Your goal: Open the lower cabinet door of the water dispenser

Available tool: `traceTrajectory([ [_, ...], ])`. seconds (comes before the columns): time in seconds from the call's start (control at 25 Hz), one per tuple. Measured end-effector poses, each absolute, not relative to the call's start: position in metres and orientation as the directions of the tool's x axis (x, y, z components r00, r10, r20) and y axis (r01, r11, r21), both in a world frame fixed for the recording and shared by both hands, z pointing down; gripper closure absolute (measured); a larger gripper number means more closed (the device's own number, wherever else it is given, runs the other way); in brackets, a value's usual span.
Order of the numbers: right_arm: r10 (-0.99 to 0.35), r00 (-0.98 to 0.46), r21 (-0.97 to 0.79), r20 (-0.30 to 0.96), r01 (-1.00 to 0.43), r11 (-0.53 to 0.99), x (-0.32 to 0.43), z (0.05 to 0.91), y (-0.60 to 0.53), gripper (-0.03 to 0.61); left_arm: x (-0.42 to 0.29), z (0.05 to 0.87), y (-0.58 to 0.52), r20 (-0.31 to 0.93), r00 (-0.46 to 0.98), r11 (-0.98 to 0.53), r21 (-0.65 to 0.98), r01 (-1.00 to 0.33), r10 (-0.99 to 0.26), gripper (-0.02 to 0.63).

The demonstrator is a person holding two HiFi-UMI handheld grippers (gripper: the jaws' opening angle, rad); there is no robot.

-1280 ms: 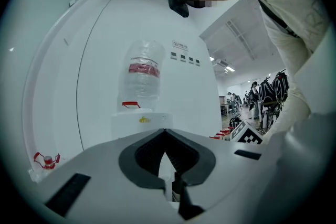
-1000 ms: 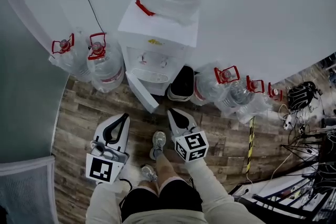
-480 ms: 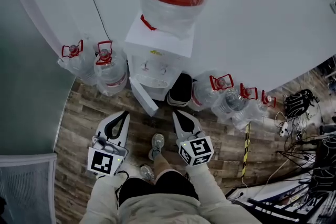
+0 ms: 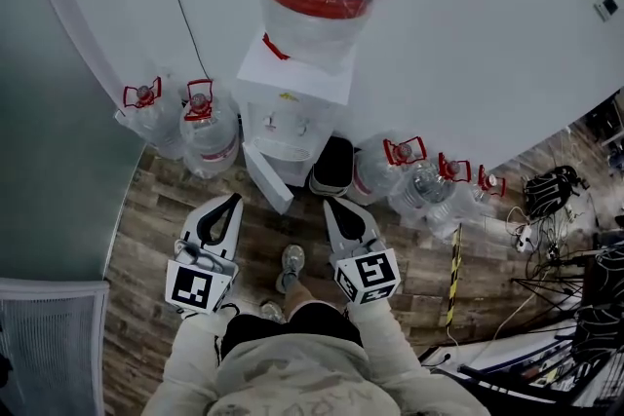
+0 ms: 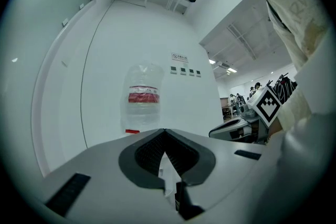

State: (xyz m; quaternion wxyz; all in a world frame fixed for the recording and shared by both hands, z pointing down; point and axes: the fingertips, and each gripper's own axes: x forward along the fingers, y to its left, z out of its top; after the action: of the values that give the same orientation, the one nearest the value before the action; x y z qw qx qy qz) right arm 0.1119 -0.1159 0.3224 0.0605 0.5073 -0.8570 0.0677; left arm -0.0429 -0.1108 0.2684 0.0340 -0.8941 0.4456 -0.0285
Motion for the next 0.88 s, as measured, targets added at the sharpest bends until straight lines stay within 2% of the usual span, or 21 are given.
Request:
traceTrajectory([
  [0.88, -0.887, -0.459, 0.031, 0.044, -0.887, 0.461, 0.114, 0.251, -0.065, 0.571, -0.049, 0.217, -0.063, -0.073, 0.586, -0.578, -0.111, -0.809, -0.807, 0.615],
])
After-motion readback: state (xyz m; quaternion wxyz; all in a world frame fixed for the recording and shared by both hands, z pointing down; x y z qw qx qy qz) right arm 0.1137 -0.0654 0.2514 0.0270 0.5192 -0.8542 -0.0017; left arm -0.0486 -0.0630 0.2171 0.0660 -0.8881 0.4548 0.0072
